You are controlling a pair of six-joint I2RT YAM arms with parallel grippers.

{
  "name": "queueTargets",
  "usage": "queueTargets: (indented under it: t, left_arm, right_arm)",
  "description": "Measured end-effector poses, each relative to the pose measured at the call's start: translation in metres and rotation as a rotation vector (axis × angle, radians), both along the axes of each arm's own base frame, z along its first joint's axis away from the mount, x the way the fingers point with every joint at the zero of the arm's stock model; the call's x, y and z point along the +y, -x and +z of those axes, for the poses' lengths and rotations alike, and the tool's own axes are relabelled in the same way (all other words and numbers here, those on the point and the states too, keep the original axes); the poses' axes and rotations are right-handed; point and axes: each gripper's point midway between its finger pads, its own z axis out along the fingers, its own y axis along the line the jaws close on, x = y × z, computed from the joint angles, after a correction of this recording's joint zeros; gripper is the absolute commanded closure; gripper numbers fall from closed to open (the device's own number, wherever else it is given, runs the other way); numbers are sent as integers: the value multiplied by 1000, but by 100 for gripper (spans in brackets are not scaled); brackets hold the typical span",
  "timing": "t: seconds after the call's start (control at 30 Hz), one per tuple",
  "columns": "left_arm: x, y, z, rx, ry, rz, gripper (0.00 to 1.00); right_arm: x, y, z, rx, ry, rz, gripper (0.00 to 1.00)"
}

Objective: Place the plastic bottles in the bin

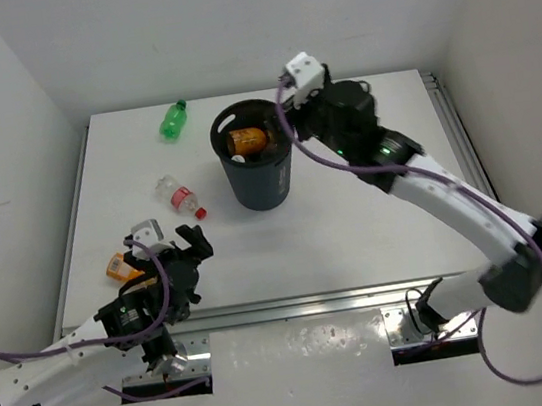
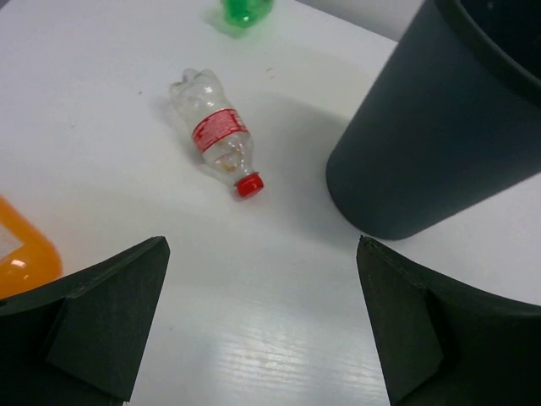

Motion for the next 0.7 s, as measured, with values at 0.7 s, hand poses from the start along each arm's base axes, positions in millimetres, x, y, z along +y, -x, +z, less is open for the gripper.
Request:
queueTargets:
  t: [0.7]
  left_arm:
    - [47,-100,-12,305,-28,478,0]
  right_arm:
    - [-63,219,-149,242,-398,204,2]
